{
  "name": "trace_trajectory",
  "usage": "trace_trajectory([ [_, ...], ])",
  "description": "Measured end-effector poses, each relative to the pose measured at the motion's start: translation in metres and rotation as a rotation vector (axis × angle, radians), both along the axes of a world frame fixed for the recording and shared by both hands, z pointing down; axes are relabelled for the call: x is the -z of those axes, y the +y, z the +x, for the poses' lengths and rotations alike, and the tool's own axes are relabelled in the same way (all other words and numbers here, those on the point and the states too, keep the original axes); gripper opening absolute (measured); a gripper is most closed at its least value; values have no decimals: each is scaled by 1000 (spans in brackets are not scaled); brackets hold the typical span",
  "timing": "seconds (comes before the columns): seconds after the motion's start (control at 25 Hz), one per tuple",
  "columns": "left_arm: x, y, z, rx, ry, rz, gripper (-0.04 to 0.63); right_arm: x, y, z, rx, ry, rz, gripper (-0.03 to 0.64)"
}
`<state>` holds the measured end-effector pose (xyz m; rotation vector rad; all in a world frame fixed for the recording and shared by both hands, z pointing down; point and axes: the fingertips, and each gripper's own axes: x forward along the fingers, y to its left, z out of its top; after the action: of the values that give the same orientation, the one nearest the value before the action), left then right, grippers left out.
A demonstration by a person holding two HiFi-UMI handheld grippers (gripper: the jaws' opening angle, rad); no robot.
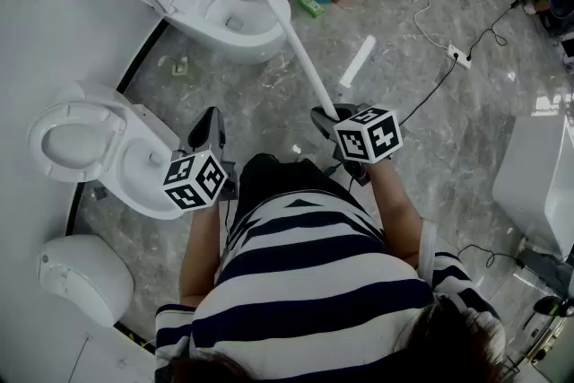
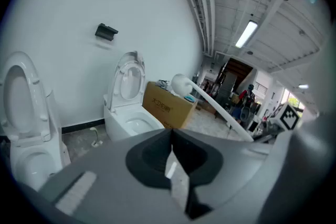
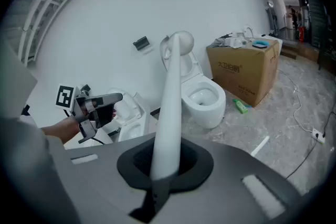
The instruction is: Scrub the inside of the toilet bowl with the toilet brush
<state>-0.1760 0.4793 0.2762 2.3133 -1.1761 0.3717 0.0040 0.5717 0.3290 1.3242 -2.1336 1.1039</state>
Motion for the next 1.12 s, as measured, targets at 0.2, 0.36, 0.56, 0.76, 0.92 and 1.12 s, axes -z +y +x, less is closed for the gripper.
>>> trace_trajectory([
  [0.2,-5,4,12,2,-7,-2,0,-8,3,14,-1,9,-3,-2],
  [0.36,-9,4,24,13,-15,-6,0,-18,4,27,1,15,-22,-2],
  [0.56,-9,0,38,32,-22,-3,0,-23,3,42,19,13,-40,-2],
  [0.76,-14,-1,46,51,-34,-7,0,-33,0,52,52,12,-54,-2],
  [0.92,-17,-6,45,71,-40,-19,0,-42,-5,53,70,7,-77,-2],
  [1.12,-26,-24,44,81,-35,-34,0,-51,-19,53,84,6,-91,-2],
])
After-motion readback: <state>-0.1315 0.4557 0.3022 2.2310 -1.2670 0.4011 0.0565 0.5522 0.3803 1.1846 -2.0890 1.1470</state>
